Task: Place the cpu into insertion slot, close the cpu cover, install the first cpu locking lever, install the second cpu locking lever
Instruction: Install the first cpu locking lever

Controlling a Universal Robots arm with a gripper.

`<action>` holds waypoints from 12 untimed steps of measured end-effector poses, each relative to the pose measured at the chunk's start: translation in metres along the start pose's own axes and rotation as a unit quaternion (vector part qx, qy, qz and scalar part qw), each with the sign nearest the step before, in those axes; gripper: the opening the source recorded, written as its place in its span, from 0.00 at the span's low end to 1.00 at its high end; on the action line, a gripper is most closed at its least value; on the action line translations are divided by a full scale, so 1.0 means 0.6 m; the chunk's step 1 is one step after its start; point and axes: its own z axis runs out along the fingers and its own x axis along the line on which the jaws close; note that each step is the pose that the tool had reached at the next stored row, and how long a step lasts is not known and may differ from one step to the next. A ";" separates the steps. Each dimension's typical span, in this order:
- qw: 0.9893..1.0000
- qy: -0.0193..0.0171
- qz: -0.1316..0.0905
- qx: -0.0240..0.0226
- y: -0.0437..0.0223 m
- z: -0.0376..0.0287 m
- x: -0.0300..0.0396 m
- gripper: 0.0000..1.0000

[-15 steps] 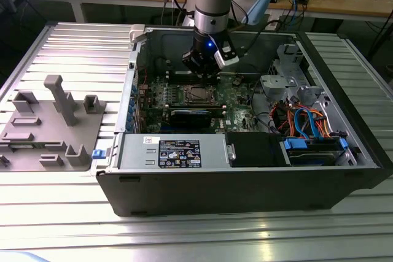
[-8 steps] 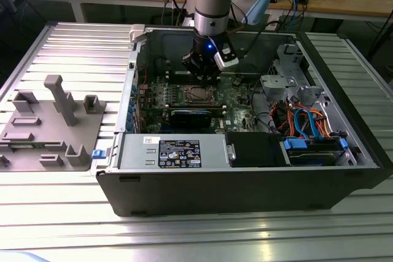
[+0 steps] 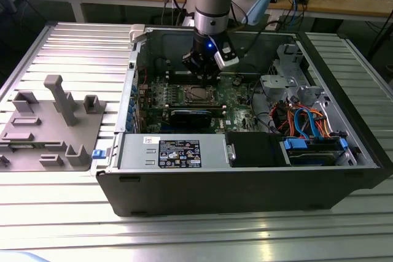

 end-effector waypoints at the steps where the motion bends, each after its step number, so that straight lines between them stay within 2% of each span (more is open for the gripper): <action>1: 1.000 0.000 0.000 0.000 0.000 -0.002 0.000 0.11; 4: 1.000 0.000 0.000 0.000 0.000 -0.008 0.000 0.11; 12: 1.000 0.000 0.000 0.000 -0.003 -0.009 0.000 0.11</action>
